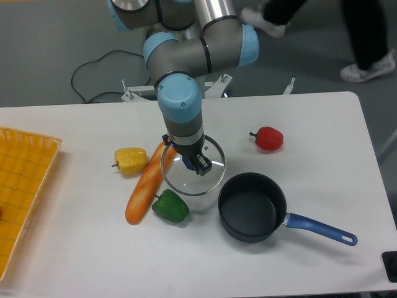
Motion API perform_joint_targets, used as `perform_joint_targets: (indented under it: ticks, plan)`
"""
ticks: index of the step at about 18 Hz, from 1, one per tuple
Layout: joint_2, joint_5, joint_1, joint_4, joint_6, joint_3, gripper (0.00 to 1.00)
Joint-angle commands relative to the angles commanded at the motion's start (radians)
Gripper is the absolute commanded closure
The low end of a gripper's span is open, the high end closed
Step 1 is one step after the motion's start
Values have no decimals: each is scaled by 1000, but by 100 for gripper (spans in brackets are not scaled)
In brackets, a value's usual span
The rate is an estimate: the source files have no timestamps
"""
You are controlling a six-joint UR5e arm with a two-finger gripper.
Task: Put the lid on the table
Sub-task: 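Move the held glass lid beside the saucepan toward the baguette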
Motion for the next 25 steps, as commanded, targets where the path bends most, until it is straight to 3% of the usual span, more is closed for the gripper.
perform_joint_targets:
  ticks: [25]
  plan:
    - [-86,117,-6,40,49,-8,64]
